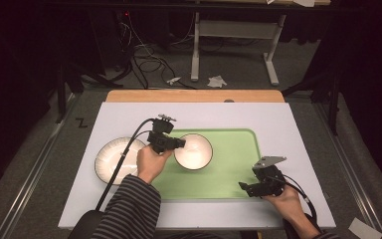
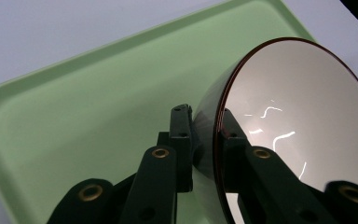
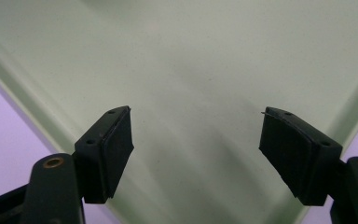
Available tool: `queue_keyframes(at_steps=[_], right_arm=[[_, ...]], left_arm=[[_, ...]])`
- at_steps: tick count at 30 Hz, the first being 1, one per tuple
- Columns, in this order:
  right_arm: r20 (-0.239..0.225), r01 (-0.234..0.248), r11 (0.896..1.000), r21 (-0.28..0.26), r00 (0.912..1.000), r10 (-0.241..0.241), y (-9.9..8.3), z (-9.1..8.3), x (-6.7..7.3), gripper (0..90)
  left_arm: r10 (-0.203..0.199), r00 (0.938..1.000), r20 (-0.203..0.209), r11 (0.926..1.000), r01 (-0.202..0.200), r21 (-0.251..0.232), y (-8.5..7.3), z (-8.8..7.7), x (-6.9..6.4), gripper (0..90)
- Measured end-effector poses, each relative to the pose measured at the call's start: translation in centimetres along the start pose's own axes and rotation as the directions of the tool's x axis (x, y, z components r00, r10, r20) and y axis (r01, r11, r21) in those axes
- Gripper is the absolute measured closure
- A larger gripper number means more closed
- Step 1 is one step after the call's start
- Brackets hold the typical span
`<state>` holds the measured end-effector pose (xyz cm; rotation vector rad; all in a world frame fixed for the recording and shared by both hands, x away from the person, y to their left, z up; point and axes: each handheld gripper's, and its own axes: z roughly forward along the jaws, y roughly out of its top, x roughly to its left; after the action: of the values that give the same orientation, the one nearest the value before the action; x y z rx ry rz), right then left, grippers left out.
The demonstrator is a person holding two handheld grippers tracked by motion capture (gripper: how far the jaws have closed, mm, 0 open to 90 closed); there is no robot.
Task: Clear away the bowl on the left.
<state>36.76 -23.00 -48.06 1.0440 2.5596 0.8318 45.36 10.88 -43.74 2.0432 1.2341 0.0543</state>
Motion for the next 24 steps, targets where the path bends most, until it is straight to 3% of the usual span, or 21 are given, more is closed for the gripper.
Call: queue_keyframes(at_steps=[5,14,19,24], right_arm=[[-0.001,-0.002,1.0,0.0,1.0,0.002,0.0,-0.1,0.1,26.9],[-0.005,0.002,1.0,-0.003,1.0,-0.002,0.0,0.0,0.1,27.0],[-0.01,-0.001,1.0,-0.001,0.9999,0.001,0.0,0.1,0.1,27.0],[-0.009,0.003,1.0,0.006,1.0,-0.003,0.0,0.1,0.1,27.0]], left_arm=[[0.006,1.0,-0.003,0.9997,-0.006,0.023,0.7,1.7,-0.6,80.7],[-0.064,0.9979,-0.011,0.9967,0.065,0.049,0.9,4.4,0.4,80.6],[-0.092,0.9955,-0.022,0.9947,0.093,0.044,0.9,5.2,1.0,80.6],[-0.088,0.9953,-0.041,0.9943,0.09,0.057,0.9,5.5,1.0,81.2]])
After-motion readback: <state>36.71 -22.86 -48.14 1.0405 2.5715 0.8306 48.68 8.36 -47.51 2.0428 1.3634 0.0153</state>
